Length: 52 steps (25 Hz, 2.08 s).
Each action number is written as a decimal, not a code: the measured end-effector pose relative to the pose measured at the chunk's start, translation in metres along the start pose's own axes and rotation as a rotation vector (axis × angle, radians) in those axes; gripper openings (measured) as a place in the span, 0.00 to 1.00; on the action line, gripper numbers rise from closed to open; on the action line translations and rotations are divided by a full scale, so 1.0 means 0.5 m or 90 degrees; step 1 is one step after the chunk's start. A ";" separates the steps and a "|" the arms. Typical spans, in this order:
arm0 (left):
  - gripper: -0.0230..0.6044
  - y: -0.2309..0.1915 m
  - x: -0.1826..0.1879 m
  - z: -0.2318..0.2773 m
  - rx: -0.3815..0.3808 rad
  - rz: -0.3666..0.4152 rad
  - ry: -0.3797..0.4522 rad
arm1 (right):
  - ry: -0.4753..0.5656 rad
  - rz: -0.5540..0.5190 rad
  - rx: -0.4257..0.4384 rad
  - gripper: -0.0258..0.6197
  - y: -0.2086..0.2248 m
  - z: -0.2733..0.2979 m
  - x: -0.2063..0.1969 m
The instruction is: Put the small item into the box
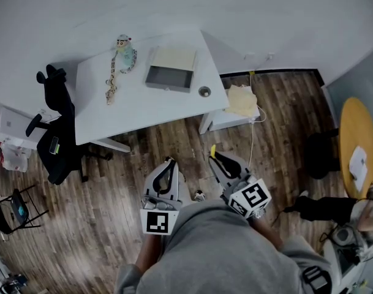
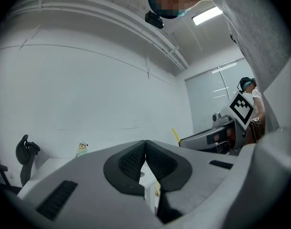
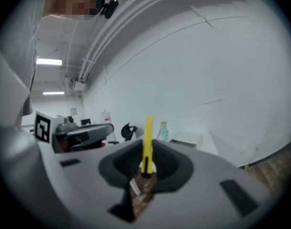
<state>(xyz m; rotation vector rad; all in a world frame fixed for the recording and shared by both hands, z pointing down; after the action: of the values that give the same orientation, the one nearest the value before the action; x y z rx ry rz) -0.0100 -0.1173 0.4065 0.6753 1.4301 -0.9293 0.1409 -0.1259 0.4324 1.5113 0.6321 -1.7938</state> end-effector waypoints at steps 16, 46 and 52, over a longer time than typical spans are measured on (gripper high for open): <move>0.09 -0.234 0.064 0.216 -0.070 0.004 -0.019 | -0.001 0.018 -0.061 0.16 0.102 0.272 0.078; 0.09 -0.449 0.077 0.377 -0.076 -0.025 -0.018 | -0.055 0.005 -0.082 0.16 0.224 0.530 0.101; 0.09 -0.480 0.073 0.430 -0.044 -0.035 -0.037 | -0.097 -0.010 -0.049 0.16 0.289 0.591 0.089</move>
<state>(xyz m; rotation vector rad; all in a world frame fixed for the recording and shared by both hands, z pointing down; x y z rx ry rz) -0.1062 -0.4271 0.4183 0.5568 1.4283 -0.9304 0.0598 -0.4467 0.4583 1.3079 0.6310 -1.8549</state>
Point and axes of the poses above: the fingertips, and each gripper's own axes: z forward along the fingers, y to its right, x out of its top, the point moved 4 cm from there along -z, backward along the fingers, and after that the axes turned 9 degrees about -z, right-handed, at the moved point
